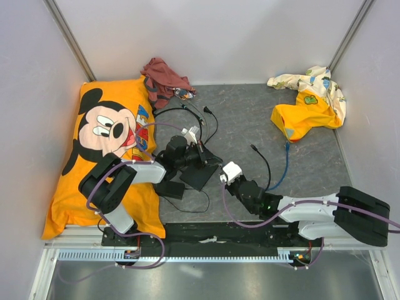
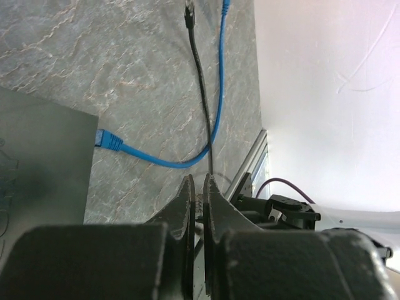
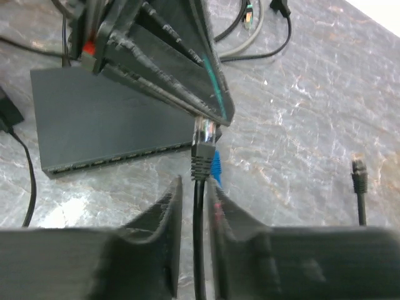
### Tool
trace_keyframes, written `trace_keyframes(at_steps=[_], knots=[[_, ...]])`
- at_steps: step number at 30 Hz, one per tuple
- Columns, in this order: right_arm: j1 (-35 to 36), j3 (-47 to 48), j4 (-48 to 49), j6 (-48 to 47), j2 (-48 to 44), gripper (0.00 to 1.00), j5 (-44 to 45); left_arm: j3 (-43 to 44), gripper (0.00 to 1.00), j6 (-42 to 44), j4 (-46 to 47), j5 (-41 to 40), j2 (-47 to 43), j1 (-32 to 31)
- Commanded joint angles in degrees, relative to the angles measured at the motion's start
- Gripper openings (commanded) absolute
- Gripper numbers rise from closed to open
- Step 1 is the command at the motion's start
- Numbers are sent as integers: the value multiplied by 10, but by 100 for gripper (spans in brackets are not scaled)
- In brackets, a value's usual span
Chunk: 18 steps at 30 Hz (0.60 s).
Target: Insert the plug into the switch port
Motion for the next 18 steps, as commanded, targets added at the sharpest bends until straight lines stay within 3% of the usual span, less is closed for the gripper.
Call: trace_keyframes(at_steps=[1, 4, 7, 12, 18], knots=[[-47, 35, -63, 59, -54, 34, -98, -10, 2, -15, 72, 29, -1, -9], [-91, 43, -103, 83, -86, 46, -178, -14, 2, -21, 83, 28, 1, -9], [-129, 47, -117, 97, -102, 51, -229, -16, 2, -27, 94, 29, 6, -9], [-175, 51, -127, 119, -99, 49, -307, -20, 2, -29, 97, 24, 3, -9], [-188, 48, -115, 128, -86, 44, -332, -21, 2, -27, 96, 23, 1, -9]])
